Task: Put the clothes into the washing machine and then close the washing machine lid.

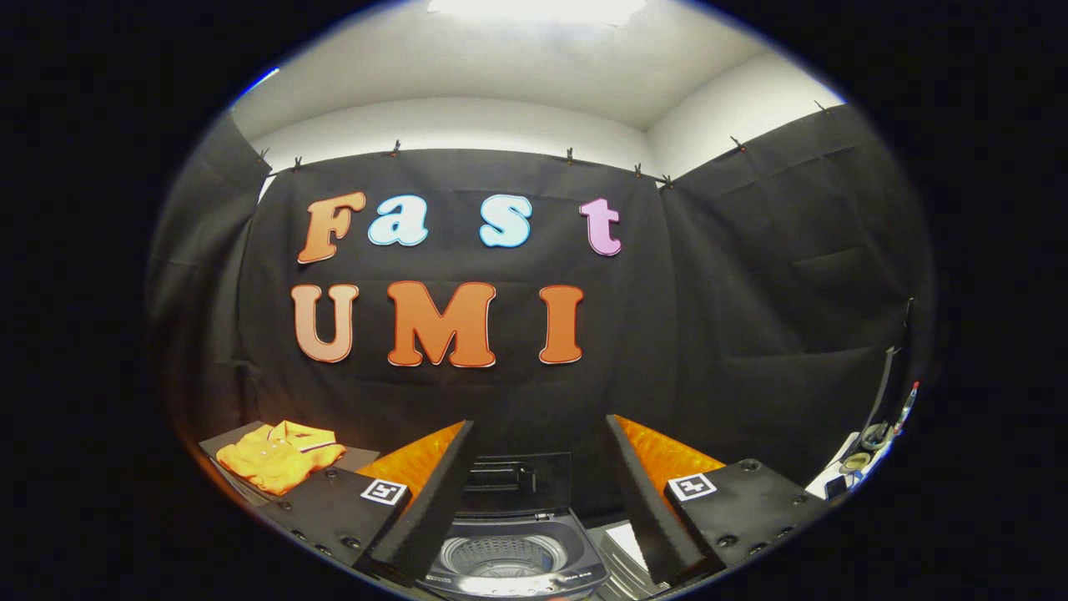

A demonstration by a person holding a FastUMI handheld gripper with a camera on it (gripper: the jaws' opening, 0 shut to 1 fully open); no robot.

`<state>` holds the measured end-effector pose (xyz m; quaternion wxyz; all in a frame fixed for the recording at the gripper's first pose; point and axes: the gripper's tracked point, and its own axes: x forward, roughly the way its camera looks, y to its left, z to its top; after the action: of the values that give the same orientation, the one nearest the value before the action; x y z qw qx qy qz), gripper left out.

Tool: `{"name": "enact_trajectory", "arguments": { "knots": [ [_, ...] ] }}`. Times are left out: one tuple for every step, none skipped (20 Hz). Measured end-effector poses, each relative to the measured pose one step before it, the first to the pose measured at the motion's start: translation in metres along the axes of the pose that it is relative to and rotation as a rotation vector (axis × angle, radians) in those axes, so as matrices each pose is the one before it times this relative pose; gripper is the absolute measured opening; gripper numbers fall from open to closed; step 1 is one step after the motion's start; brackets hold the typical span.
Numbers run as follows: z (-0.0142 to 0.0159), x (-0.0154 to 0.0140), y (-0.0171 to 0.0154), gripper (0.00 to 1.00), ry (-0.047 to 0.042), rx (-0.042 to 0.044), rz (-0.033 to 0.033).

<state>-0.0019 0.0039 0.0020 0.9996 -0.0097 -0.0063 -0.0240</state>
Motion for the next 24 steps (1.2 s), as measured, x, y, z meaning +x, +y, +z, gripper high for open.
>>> {"name": "enact_trajectory", "arguments": {
  "knots": [
    [-0.00014,0.00005,-0.00034,0.98,0.00327,-0.00153,-0.00329],
    [0.00159,0.00123,-0.00098,0.98,-0.00047,0.00012,-0.00335],
    [0.00055,0.00046,0.00163,0.98,-0.00231,-0.00021,0.00009],
    [0.00163,-0.00157,0.00145,0.98,-0.00188,-0.00054,0.00084],
    [-0.00044,-0.00001,0.00134,0.98,-0.00047,-0.00186,0.00145],
    [0.00147,0.00081,0.00122,0.98,-0.00237,-0.00099,0.00142],
    [0.00088,0.00000,0.00113,0.98,-0.00386,-0.00018,0.00154],
    [0.00062,0.00020,0.00144,0.98,-0.00349,0.00136,-0.00014],
    [-0.00003,0.00036,0.00205,0.98,-0.00096,0.00274,0.00111],
    [0.00022,0.00017,0.00058,0.98,-0.00164,0.00571,0.00185],
    [-0.00004,0.00000,0.00135,0.98,-0.00203,0.00504,0.00414],
    [0.00023,-0.00060,0.00073,0.98,-0.00229,0.00338,0.00309],
    [-0.00093,0.00125,-0.00143,0.98,-0.00028,0.00275,-0.00151],
    [-0.00135,0.00215,0.00072,0.98,0.00542,0.00084,-0.00116],
    [-0.00046,0.00097,-0.00009,0.98,0.00253,0.00023,-0.00483],
    [0.00108,0.00048,-0.00006,0.98,-0.00301,-0.00049,-0.00708],
    [0.00069,0.00179,0.00201,0.98,-0.00034,-0.00324,-0.00338],
    [-0.00090,0.00169,0.00119,0.98,0.00333,-0.00533,-0.00654],
    [-0.00033,0.00303,0.00233,0.98,0.00377,-0.00322,-0.00567],
    [0.00058,0.00246,0.00608,0.98,0.00180,0.00005,0.00296],
    [-0.00005,0.00300,0.00842,0.98,0.00449,0.00200,0.00797],
    [0.00109,0.00128,0.01049,0.98,0.00297,0.00088,0.01158],
    [0.00145,0.00355,0.01130,0.98,-0.00266,-0.00098,0.01384],
    [0.00178,0.00305,0.01059,0.98,-0.00340,-0.00387,0.01324]
  ]
}}
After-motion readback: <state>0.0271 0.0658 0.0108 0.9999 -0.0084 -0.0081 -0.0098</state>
